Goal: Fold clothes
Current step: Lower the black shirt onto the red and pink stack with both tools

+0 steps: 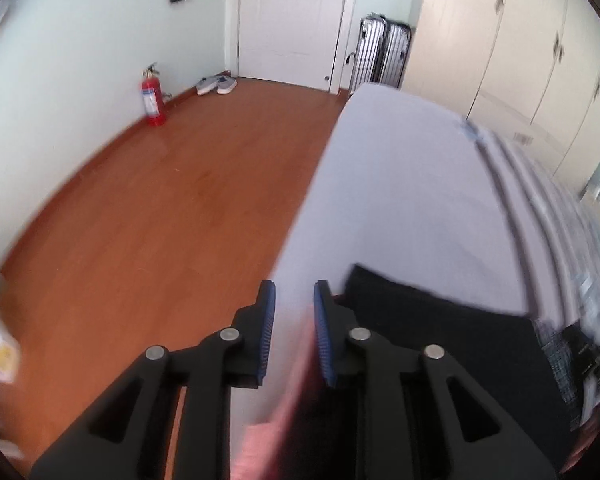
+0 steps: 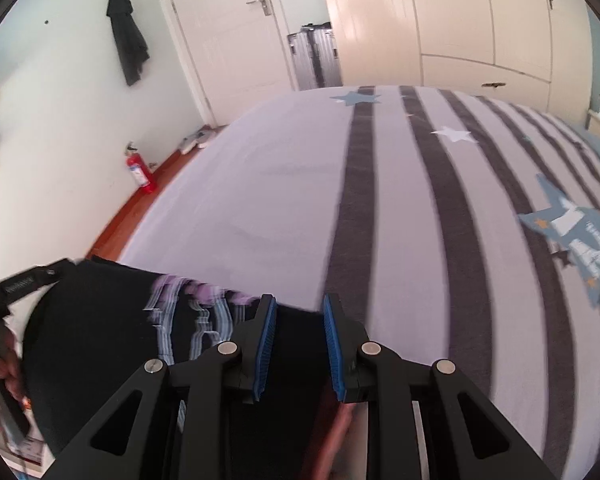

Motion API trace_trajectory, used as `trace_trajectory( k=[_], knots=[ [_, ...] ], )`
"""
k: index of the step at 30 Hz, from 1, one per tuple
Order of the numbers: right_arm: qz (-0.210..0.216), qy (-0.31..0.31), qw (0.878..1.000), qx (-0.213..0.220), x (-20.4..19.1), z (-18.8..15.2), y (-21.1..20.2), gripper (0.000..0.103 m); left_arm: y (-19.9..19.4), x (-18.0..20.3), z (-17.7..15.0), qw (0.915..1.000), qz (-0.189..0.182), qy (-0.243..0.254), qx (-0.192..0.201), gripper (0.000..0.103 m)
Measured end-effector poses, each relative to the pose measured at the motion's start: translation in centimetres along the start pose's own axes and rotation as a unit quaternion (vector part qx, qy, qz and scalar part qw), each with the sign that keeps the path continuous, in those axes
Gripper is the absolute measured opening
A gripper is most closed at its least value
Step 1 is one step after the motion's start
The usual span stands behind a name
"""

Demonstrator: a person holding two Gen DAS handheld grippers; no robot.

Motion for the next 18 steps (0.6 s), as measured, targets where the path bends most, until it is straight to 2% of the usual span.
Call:
trace_trajectory(
  k=[1, 5, 11, 15, 18],
  knots=[
    [-0.005, 0.001, 1.0, -0.001, 0.5, 0.1, -0.1, 0.021, -0.5, -0.3, 0.0, 1.0, -0.001, 0.005, 0.003, 0.016],
    [-0.001, 0.009, 1.0, 0.007, 1.6, 0.2, -1.7, 0.021, -4.8, 0.7, -0.4, 0.9973, -0.046, 0.04, 0.04, 0.016],
    [0.04, -0.012, 0.999, 0.023, -2.5, -2.8, -5.3, 0.013, -11.6, 5.0, -4.6, 0.9863, -0.125, 0.085, 0.065, 0.016],
    [0.071, -0.016, 0.997, 0.026, -5.7, -5.2, -7.1, 0.011, -12.4, 8.0, -7.0, 0.9805, -0.155, 0.105, 0.06, 0.016],
    [0.093, -0.019, 0.995, 0.03, -7.9, -6.8, -8.3, 0.011, -11.9, 9.5, -7.9, 0.979, -0.17, 0.099, 0.053, 0.016]
  ],
)
Point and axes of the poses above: each gripper's, at about its wrist camera, not at the fingertips, and y roughly the way its jaws point, x to its right, z to its top, the point moved 4 cm from there along y, roughly the way its jaws point, and after that the axes turned 1 degree about -x, right-handed, at the moved point
